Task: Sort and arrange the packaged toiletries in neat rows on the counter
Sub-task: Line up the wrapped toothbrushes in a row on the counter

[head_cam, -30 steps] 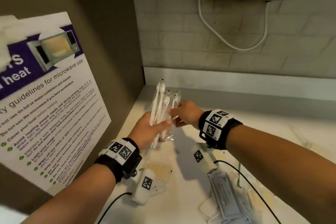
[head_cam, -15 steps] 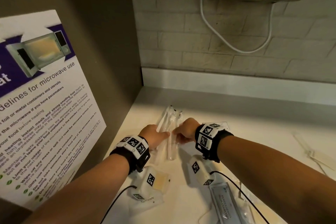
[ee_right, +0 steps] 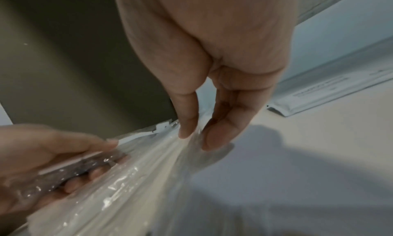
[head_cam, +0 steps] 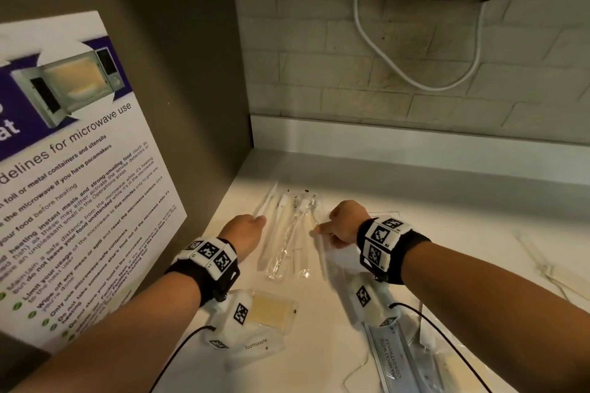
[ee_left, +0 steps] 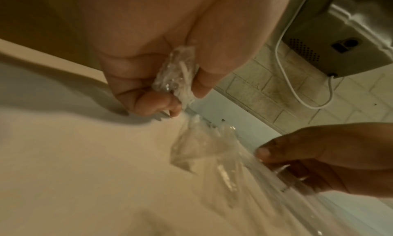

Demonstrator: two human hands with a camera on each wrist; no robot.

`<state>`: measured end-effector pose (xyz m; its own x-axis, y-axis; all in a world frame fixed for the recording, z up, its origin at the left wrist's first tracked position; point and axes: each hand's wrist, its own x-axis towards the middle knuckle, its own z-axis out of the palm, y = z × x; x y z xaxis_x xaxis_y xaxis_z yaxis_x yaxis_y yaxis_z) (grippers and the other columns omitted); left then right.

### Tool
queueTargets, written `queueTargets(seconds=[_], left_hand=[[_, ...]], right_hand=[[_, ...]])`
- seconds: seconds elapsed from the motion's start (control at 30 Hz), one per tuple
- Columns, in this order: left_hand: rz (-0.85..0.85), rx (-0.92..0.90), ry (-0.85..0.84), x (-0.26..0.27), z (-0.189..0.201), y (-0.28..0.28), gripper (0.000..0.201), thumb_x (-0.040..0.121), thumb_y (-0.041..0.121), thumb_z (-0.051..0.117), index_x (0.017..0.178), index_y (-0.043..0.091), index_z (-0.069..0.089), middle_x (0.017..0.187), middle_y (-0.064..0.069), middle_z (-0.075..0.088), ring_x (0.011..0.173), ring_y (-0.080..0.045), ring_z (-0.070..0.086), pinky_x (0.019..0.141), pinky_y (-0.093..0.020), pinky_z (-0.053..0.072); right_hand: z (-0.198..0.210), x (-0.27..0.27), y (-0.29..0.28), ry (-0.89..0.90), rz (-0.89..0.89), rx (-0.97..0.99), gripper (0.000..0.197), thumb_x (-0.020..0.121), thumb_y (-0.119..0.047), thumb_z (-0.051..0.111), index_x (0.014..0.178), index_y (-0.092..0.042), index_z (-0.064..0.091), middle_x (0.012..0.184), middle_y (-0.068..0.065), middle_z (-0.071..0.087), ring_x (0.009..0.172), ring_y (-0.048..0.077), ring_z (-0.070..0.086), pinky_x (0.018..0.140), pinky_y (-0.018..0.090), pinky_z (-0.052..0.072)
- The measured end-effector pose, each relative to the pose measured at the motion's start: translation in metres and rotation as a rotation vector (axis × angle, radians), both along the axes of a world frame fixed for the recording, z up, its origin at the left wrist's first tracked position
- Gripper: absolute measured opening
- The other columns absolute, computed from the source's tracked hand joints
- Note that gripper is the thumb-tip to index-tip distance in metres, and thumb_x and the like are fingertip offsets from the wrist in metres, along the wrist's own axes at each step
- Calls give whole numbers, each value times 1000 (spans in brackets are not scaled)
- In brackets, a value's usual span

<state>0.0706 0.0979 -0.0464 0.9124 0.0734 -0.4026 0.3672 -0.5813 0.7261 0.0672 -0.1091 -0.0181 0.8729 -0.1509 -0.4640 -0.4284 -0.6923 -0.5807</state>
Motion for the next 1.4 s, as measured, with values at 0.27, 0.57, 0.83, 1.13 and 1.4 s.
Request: queueTargets(seconds=[0.27,0.57,0.83,1.13,1.4], left_hand=[[7,243,-119,-5,1,26,43,101,35,42,118,2,65,120,-21,65,113,-36,59,95,-37,48],[115,-1,-171,-4,-4,28,39,91,22,63,128,13,57,132,-10,59,116,-31,58,103,-43,46],[118,38,-131,-3,-4,42,46,86,26,71,129,13,59,129,-8,62,111,-26,62,102,-37,47],[-119,345,-227,-7,2,43,42,90,16,65,132,22,61,127,-5,58,106,-21,63,86,-24,48],[-77,484,-191,-1,3,47,47,88,16,66,132,10,50,125,-11,65,113,-27,63,97,-35,51]], right_hand=[[3,-5,-5,-76,2,-129,37,84,-29,71,111,-4,67,111,10,69,100,24,66,85,30,55],[0,-4,9,-118,106,-194,34,84,-17,66,115,-5,61,114,10,64,100,25,64,82,30,56],[6,-2,21,-295,212,-113,39,83,-21,67,120,-12,57,121,7,58,95,20,57,75,27,46],[8,-12,70,-348,858,-560,50,87,-55,52,127,-26,59,126,7,55,119,28,43,97,43,39],[0,2,92,-314,807,-495,50,83,-59,54,105,-17,72,106,4,71,99,26,64,94,42,49]])
